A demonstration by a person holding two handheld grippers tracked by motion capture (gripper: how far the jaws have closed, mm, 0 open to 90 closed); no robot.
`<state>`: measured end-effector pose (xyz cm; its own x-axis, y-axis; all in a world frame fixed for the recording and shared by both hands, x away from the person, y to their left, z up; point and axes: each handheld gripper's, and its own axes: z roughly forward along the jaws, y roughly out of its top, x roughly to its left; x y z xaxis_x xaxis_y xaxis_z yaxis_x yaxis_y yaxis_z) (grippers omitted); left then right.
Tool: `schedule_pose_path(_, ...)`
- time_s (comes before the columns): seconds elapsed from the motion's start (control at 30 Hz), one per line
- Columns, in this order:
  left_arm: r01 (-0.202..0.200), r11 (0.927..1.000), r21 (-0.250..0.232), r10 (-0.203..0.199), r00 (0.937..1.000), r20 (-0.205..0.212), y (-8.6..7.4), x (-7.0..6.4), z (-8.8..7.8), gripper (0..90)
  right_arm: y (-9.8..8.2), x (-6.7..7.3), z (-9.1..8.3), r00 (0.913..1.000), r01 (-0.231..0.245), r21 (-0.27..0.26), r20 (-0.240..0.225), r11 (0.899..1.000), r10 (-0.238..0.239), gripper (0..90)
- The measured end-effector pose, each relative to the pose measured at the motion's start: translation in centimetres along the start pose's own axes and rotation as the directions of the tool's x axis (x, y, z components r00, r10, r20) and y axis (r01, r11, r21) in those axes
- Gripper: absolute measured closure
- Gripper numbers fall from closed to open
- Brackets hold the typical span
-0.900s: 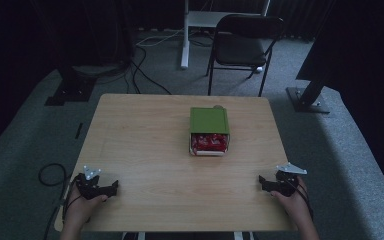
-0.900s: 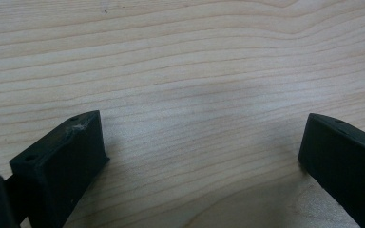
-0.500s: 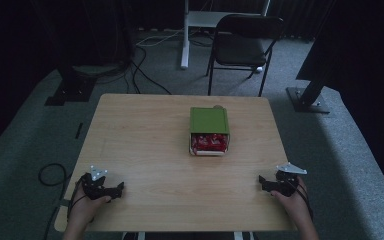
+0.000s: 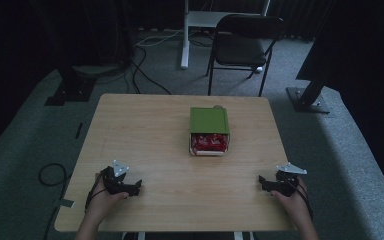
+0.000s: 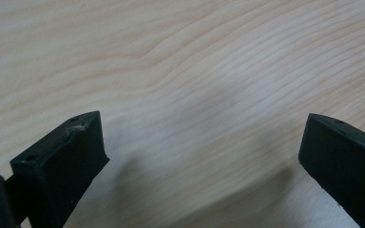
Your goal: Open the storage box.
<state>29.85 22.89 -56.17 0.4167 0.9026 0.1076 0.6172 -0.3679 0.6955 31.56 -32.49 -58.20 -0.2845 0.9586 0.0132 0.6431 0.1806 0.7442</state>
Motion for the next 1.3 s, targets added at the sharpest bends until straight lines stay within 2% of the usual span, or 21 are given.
schedule_pose_path(0.1, -0.032, 0.9994, -0.012, 0.032, 0.9994, 0.012, 0.9, -0.9, 0.2, 2.5, 0.0, 0.0, 0.0, 1.0, 0.0, 0.0, 0.0, 1.0, 0.0, 12.1)
schedule_pose_path(0.13, -0.032, 0.9994, -0.012, 0.032, 0.9994, 0.012, 0.9, -0.9, 0.2, 2.5, 0.0, 0.0, 0.0, 1.0, 0.0, 0.0, 0.0, 1.0, 0.0, 12.1)
schedule_pose_path(0.27, -0.084, 0.9961, -0.027, 0.085, 0.9962, 0.021, 2.4, -2.2, 0.4, 2.5, 0.0, 0.0, 0.0, 1.0, 0.0, 0.0, 0.0, 1.0, 0.0, 12.2)
schedule_pose_path(0.33, -0.091, 0.9954, -0.028, 0.092, 0.9955, 0.023, 2.7, -2.4, 0.4, 2.5, 0.0, 0.0, 0.0, 1.0, -0.001, 0.0, 0.0, 1.0, 0.001, 12.2)
schedule_pose_path(0.43, -0.134, 0.9903, -0.036, 0.135, 0.9905, 0.025, 3.9, -3.3, 0.5, 2.5, 0.0, 0.0, 0.0, 1.0, 0.0, 0.0, 0.0, 1.0, 0.0, 12.2)
schedule_pose_path(0.57, -0.164, 0.9847, -0.06, 0.166, 0.9857, 0.031, 4.9, -4.2, 0.4, 2.5, 0.0, 0.0, 0.0, 1.0, -0.001, 0.001, 0.0, 1.0, 0.001, 12.2)
schedule_pose_path(0.67, -0.205, 0.9751, -0.086, 0.207, 0.9779, 0.026, 5.8, -5.1, 0.3, 2.5, 0.0, 0.0, 0.0, 1.0, -0.001, 0.0, 0.0, 1.0, 0.001, 12.2)
schedule_pose_path(0.7, -0.231, 0.9679, -0.099, 0.235, 0.9718, 0.024, 6.4, -5.8, 0.3, 2.5, 0.0, 0.0, 0.0, 1.0, -0.001, 0.001, 0.0, 1.0, 0.001, 12.1)
schedule_pose_path(0.73, -0.231, 0.9679, -0.099, 0.235, 0.9718, 0.024, 6.4, -5.8, 0.3, 2.5, 0.0, 0.0, 0.0, 1.0, -0.001, 0.0, 0.0, 1.0, 0.001, 12.2)
schedule_pose_path(0.8, -0.265, 0.9584, -0.107, 0.269, 0.9627, 0.028, 7.2, -6.6, 0.3, 2.5, 0.0, 0.0, 0.0, 1.0, 0.0, 0.0, 0.0, 1.0, 0.0, 12.1)
schedule_pose_path(0.9, -0.291, 0.9498, -0.114, 0.297, 0.9544, 0.033, 7.9, -7.5, 0.5, 2.5, 0.0, 0.0, 0.0, 1.0, -0.001, 0.001, 0.0, 1.0, 0.001, 12.1)
schedule_pose_path(0.93, -0.291, 0.9498, -0.114, 0.297, 0.9544, 0.033, 7.9, -7.5, 0.5, 2.5, 0.0, 0.0, 0.0, 1.0, -0.001, 0.001, 0.0, 1.0, 0.001, 12.2)
schedule_pose_path(0.97, -0.315, 0.941, -0.125, 0.321, 0.9464, 0.035, 8.4, -8.1, 0.6, 2.5, 0.0, 0.0, 0.0, 1.0, -0.001, 0.001, 0.0, 1.0, 0.001, 12.1)
schedule_pose_path(1.0, -0.33, 0.9355, -0.127, 0.336, 0.9412, 0.034, 8.6, -8.4, 0.6, 2.5, 0.0, 0.0, 0.0, 1.0, -0.001, 0.001, 0.0, 1.0, 0.001, 12.2)
schedule_pose_path(1.07, -0.346, 0.9289, -0.133, 0.353, 0.935, 0.034, 9.0, -9.0, 0.8, 2.5, 0.0, 0.0, 0.0, 1.0, -0.001, 0.001, 0.0, 1.0, 0.001, 12.2)
schedule_pose_path(1.1, -0.346, 0.9289, -0.133, 0.353, 0.935, 0.034, 9.0, -9.0, 0.8, 2.5, 0.0, 0.0, 0.0, 1.0, -0.001, 0.001, 0.0, 1.0, 0.001, 12.2)
schedule_pose_path(1.13, -0.358, 0.924, -0.134, 0.366, 0.9298, 0.038, 9.4, -9.5, 0.9, 2.5, 0.0, 0.0, 0.0, 1.0, 0.0, 0.0, 0.0, 1.0, 0.0, 12.2)
schedule_pose_path(1.17, -0.358, 0.924, -0.134, 0.366, 0.9298, 0.038, 9.4, -9.5, 0.9, 2.5, 0.0, 0.0, 0.0, 1.0, 0.0, 0.0, 0.0, 1.0, 0.0, 12.2)
schedule_pose_path(1.2, -0.373, 0.9178, -0.137, 0.382, 0.923, 0.048, 9.8, -10.1, 1.0, 2.5, 0.0, 0.0, 0.0, 1.0, -0.001, 0.001, 0.0, 1.0, 0.001, 12.1)
schedule_pose_path(1.23, -0.373, 0.9178, -0.137, 0.382, 0.923, 0.048, 9.8, -10.1, 1.0, 2.5, 0.0, 0.0, 0.0, 1.0, -0.001, 0.001, 0.0, 1.0, 0.001, 12.1)
schedule_pose_path(1.3, -0.393, 0.9091, -0.138, 0.403, 0.914, 0.05, 10.1, -10.6, 1.1, 2.5, 0.0, 0.0, 0.0, 1.0, -0.001, 0.001, 0.0, 1.0, 0.001, 12.2)
